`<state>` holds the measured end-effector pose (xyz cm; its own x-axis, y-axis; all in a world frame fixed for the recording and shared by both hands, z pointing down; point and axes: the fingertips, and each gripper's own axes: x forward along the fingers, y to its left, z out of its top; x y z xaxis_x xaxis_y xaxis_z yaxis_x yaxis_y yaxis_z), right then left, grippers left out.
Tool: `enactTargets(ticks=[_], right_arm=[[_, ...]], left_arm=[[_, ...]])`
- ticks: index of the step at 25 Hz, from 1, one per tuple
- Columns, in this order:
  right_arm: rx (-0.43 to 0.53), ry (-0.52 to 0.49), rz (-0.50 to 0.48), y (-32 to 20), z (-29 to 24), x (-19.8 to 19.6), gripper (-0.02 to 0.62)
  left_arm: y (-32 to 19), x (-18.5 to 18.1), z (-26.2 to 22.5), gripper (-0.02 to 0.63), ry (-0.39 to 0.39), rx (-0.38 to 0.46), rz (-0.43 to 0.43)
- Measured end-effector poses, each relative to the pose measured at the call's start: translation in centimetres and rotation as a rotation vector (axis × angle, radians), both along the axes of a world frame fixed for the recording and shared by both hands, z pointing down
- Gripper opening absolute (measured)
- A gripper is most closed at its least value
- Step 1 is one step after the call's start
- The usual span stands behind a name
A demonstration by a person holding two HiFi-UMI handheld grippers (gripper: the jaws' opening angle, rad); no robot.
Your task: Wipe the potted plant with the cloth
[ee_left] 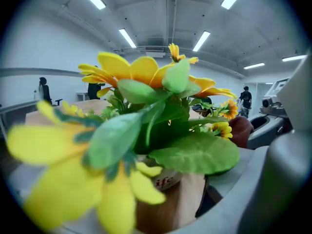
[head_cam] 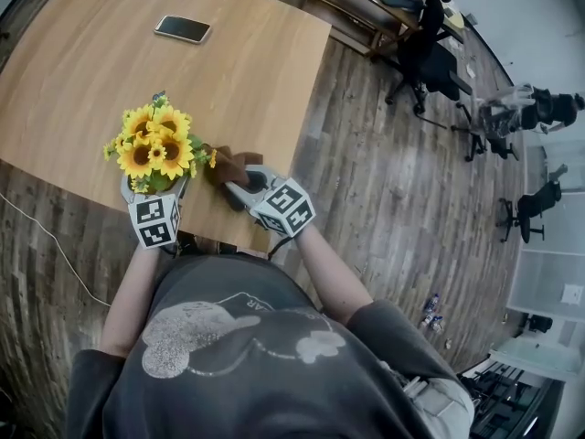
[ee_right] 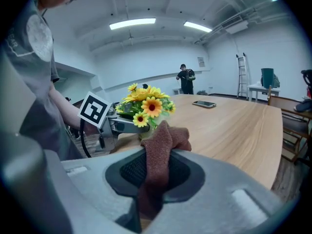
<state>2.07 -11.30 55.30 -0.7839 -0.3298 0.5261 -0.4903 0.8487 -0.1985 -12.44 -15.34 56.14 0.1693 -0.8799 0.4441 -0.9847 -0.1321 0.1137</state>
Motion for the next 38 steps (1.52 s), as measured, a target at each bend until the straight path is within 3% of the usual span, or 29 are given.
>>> enactTargets(ticks=[5, 12, 25, 31, 38], right_arm=[[0.005, 0.002, -0.008, 0.0, -0.1, 0.0, 0.058], [0.019, 0.006, -0.017, -0.4, -0.3, -0.4, 0.058], [0.051, 0.085, -0.028, -3.7, 0.6, -2.5, 0.058], [0.027, 0.118, -0.035, -6.1, 2.0, -4.0, 0.058], [0.023, 0.129, -0.145, -6.9, 2.3, -7.1, 0.058]], left_arm=[[-1.2, -0.5, 0.4, 0.603, -0.080, 0.005, -0.032], [-1.1, -0.5, 0.6, 0.577, -0.082, 0.002, -0.017], [0.0, -0.8, 0.0, 0.574, -0.050, 0.051, 0.188], [1.0, 0.9, 0.0, 0.571, -0.052, 0.086, 0.335], [1.8, 1.1, 0.3, 0.571, -0.061, 0.109, 0.458]])
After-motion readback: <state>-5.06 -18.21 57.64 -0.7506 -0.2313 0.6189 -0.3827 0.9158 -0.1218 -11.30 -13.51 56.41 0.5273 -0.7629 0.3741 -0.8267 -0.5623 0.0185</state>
